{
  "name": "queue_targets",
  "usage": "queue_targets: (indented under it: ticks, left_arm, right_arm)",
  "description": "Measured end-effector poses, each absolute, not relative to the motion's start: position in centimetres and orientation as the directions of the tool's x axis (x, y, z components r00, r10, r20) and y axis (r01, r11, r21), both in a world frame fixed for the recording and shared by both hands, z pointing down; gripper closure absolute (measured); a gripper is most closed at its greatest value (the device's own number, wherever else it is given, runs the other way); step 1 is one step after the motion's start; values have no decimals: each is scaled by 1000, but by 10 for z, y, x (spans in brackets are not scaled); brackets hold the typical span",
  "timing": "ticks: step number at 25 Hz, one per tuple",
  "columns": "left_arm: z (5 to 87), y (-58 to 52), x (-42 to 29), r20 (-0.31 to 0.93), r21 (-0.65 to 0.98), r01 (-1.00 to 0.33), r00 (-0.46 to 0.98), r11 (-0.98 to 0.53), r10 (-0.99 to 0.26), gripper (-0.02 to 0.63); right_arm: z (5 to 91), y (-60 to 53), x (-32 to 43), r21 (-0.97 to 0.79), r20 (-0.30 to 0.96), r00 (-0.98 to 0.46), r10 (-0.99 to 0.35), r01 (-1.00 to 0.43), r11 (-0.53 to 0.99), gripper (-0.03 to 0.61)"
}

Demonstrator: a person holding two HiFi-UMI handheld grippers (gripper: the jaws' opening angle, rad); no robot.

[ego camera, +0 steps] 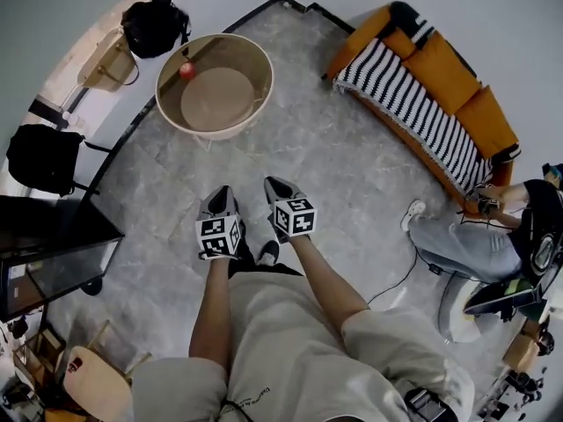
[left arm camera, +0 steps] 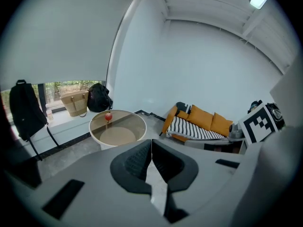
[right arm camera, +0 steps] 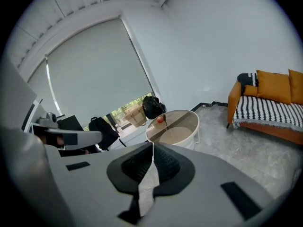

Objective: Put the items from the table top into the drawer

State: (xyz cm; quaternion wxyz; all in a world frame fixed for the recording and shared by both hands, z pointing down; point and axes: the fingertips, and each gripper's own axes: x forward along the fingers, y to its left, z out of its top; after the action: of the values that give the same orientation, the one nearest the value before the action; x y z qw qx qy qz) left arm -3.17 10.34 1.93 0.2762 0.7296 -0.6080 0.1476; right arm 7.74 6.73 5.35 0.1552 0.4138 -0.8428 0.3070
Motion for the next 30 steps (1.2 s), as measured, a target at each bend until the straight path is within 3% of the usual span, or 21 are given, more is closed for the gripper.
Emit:
queue_targets:
  ticks: [5, 21, 30]
  left_arm:
    - [2, 142, -10, 551, 165, -967, 253, -194, -795, 592]
    - [-13, 169, 17, 523, 218, -968, 225, -127, -822, 592]
    - [-22, 179, 9, 518, 189, -974, 209, -127, -829, 592]
  right_arm:
    - [31, 113, 86, -393, 491, -615, -617, -788, 473, 541]
    - [10, 146, 139, -376, 470, -589, -657, -807, 455, 543]
    - [8, 153, 128, -384, 455, -613, -646, -789, 479, 543]
